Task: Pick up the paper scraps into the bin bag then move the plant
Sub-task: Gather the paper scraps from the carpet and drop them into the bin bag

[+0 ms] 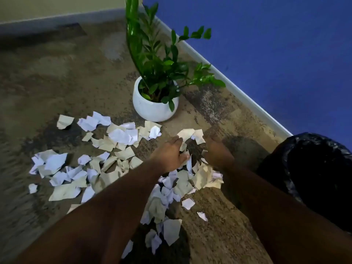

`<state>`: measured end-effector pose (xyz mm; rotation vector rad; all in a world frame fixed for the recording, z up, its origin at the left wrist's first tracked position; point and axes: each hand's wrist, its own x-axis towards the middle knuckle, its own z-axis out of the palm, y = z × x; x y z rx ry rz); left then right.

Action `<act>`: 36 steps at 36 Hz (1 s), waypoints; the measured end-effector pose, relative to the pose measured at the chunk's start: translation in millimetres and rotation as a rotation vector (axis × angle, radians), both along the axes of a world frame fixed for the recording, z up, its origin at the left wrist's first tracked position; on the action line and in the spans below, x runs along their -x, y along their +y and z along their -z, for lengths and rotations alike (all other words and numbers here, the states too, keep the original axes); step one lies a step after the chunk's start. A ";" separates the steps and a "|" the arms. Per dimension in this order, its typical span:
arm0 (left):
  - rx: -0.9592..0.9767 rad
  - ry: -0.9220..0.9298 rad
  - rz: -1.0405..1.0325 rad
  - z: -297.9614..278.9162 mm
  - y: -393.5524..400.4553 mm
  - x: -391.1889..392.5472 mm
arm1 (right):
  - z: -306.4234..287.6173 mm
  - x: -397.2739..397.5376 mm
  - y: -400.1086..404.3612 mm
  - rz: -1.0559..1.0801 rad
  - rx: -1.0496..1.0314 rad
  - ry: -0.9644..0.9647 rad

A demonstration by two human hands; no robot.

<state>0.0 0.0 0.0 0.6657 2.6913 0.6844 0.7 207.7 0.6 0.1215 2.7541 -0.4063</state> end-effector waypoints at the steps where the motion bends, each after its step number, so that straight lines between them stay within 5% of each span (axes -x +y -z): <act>1: -0.011 -0.018 -0.010 5.9 0.9 2.2 | 4.7 3.5 -0.8 0.016 0.008 0.002; 6: -0.063 -0.093 -0.081 22.5 4.2 11.3 | 25.5 24.9 -6.8 0.096 0.059 0.036; 12: -0.082 -0.216 -0.135 42.3 8.4 14.8 | 42.4 55.3 -21.0 -0.044 -0.001 0.033; 20: 0.007 -0.163 -0.083 60.0 14.4 13.5 | 56.6 75.8 -33.1 -0.231 -0.066 -0.130; 26: 0.019 -0.178 -0.073 61.7 16.3 14.7 | 50.1 66.8 -17.7 -0.286 -0.071 -0.039; 36: 0.172 -0.309 0.041 72.2 23.6 14.2 | 33.6 43.6 21.9 -0.138 0.073 -0.477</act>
